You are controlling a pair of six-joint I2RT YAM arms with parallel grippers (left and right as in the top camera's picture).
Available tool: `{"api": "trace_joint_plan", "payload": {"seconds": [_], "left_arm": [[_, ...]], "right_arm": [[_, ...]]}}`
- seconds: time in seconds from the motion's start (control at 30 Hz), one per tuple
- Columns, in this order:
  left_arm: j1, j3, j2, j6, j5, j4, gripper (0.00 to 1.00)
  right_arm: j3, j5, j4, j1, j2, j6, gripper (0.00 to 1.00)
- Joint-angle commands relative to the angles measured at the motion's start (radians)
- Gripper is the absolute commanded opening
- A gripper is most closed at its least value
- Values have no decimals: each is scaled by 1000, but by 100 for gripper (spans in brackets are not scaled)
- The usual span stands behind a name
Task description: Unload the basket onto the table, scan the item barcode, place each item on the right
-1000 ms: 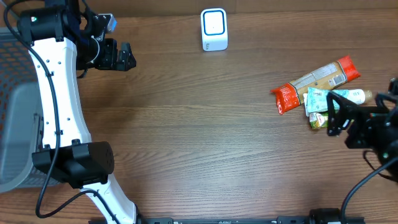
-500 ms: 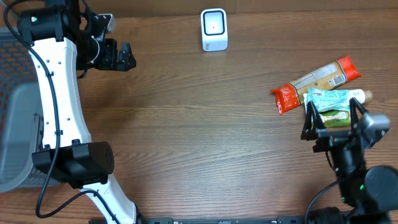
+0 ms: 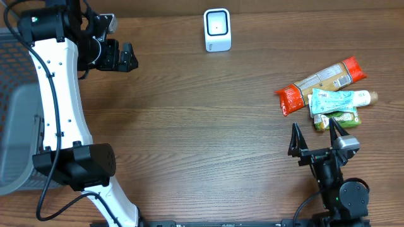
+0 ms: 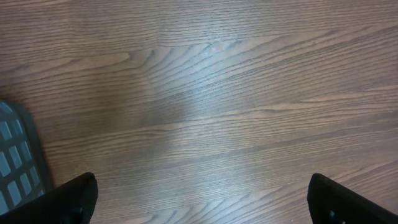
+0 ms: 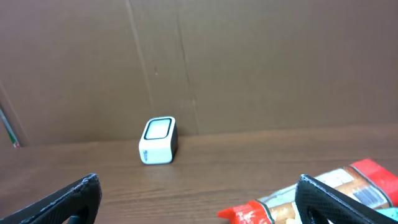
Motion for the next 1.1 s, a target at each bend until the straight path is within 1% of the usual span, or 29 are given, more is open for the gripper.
{"api": "trace_joint_plan", "payload": {"seconds": [0.0,0.13,0.23,1.07], "left_arm": [[2,6,11,15,9,1,100],[2,6,11,15,9,1,100],[2,6,11,15,9,1,100],[2,6,11,15,9,1,100]], "right_arm": [[-51,9,8,6,-17,0,100],[-53,-2,-81,7,-48,0,100],[-53,-14,-181,7,-109,0,100],[-53,-28,-174,6,-116,0,100]]}}
